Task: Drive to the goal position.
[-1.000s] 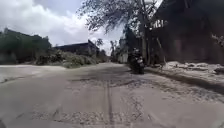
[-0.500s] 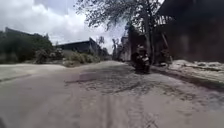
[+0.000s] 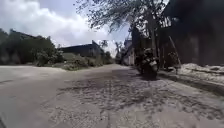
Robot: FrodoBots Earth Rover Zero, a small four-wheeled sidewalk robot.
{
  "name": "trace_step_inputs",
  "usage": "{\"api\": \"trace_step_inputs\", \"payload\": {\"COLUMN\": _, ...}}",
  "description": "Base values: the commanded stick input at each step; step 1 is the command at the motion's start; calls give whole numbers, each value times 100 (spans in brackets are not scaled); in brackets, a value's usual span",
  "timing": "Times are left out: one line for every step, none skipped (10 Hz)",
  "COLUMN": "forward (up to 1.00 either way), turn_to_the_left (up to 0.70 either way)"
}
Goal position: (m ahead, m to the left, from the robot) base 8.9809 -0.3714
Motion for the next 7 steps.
{"api": "trace_step_inputs", "payload": {"forward": 100, "turn_to_the_left": 0}}
{"api": "trace_step_inputs", "payload": {"forward": 100, "turn_to_the_left": 0}}
{"api": "trace_step_inputs", "payload": {"forward": 100, "turn_to_the_left": 0}}
{"api": "trace_step_inputs", "payload": {"forward": 100, "turn_to_the_left": 0}}
{"api": "trace_step_inputs", "payload": {"forward": 100, "turn_to_the_left": 0}}
{"api": "trace_step_inputs", "payload": {"forward": 100, "turn_to_the_left": 0}}
{"api": "trace_step_inputs", "payload": {"forward": 100, "turn_to_the_left": 0}}
